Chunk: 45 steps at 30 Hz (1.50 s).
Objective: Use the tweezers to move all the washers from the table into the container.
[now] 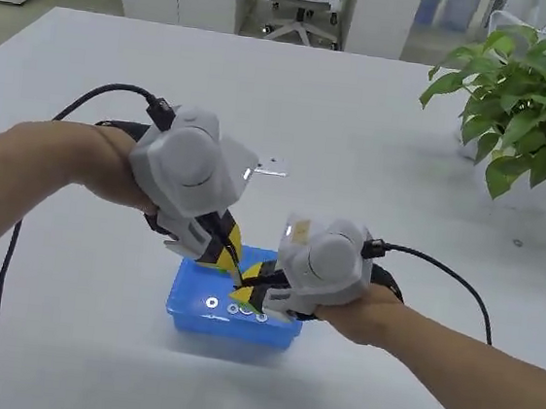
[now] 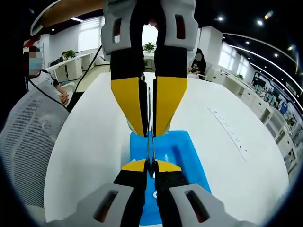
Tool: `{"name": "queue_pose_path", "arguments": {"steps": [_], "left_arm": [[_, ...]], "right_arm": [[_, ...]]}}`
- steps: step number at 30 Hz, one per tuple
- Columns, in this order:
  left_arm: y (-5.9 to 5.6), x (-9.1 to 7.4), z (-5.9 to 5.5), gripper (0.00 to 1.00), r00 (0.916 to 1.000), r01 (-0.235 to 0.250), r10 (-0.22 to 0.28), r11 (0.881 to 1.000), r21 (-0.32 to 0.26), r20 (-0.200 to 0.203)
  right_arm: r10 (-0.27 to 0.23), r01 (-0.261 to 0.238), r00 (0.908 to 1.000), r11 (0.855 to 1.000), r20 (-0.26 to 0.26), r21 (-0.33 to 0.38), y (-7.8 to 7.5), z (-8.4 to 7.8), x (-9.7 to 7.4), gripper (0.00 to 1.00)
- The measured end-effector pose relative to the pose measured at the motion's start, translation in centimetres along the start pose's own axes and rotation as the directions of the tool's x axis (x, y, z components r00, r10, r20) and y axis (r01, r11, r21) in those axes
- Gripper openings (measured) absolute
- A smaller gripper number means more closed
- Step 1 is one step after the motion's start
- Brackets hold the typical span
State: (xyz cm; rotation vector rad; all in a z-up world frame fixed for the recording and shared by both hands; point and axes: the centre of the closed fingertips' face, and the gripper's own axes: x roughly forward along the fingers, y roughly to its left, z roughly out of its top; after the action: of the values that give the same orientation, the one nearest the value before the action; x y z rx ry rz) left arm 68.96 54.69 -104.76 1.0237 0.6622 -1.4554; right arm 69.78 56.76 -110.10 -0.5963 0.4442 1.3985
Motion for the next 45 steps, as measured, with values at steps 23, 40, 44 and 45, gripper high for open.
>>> {"name": "queue_pose_path", "arguments": {"steps": [23,40,44,45], "left_arm": [[-2.5,-0.5,1.0,0.06,0.9992,-0.002,0.003,1.000,-0.020,0.040],[-5.9,1.0,-0.7,0.06,0.9986,0.004,0.000,0.998,-0.067,0.054],[-6.6,1.8,-1.4,0.06,0.9988,0.005,-0.001,0.997,-0.079,0.048],[-6.7,1.9,-1.4,0.06,0.9988,0.005,-0.001,0.997,-0.083,0.049]], "right_arm": [[0.003,-0.003,0.9986,1.000,-0.054,-0.014,2.3,-0.6,-0.5,0.07],[0.036,-0.043,0.9912,0.998,-0.127,-0.052,5.9,-2.2,-0.6,0.07],[0.047,-0.057,0.9881,0.996,-0.147,-0.067,6.6,-2.7,-0.6,0.07],[0.049,-0.060,0.9873,0.996,-0.151,-0.069,6.7,-2.8,-0.6,0.07]]}}
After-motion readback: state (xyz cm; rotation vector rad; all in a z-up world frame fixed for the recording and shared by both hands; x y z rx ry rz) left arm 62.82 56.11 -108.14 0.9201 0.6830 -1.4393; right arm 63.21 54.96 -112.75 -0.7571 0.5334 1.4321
